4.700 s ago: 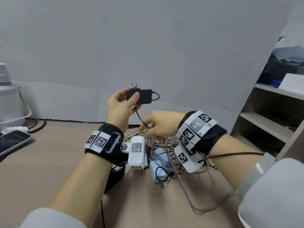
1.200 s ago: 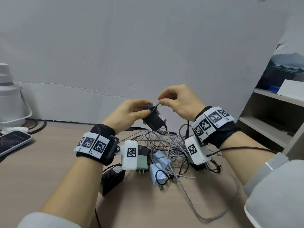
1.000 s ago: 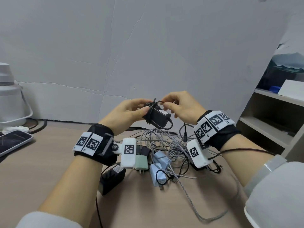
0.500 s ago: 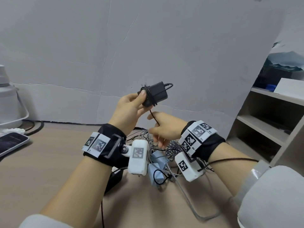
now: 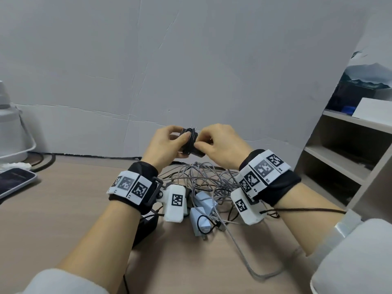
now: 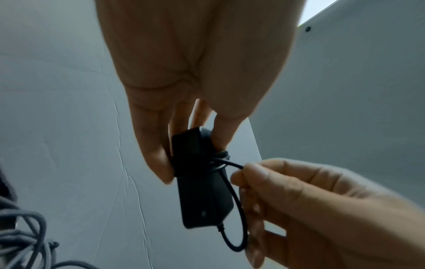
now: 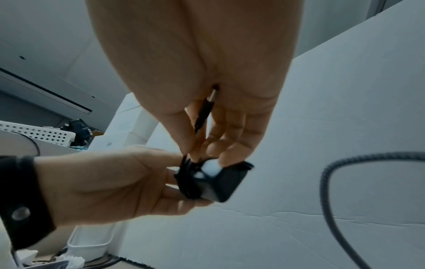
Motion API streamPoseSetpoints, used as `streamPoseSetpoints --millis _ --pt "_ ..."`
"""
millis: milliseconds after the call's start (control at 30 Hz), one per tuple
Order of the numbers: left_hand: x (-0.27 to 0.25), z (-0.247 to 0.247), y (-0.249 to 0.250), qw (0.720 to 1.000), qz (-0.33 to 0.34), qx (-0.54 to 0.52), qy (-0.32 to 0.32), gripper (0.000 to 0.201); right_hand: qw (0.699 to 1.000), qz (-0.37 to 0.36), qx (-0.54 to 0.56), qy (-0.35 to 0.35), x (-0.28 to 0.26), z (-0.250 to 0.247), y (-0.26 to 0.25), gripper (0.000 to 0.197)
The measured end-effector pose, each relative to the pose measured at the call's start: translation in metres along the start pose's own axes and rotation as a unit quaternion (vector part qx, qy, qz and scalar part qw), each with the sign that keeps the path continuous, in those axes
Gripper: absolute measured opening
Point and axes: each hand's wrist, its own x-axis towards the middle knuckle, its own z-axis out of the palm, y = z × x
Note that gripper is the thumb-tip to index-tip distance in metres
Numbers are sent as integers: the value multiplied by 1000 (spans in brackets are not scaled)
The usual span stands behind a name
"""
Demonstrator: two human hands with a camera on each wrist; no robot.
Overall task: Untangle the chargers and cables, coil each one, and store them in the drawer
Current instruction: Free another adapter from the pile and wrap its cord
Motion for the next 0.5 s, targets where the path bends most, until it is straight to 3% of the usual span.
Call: streamPoseSetpoints --millis 167,300,500 --pt "-5 0 3 999 -15 12 -36 29 999 32 12 38 0 13 12 18" --pt "-6 1 6 997 10 23 -72 21 996 59 71 3 -1 12 9 22" --pt "-8 6 10 994 68 2 -90 15 978 119 162 50 -4 8 4 25"
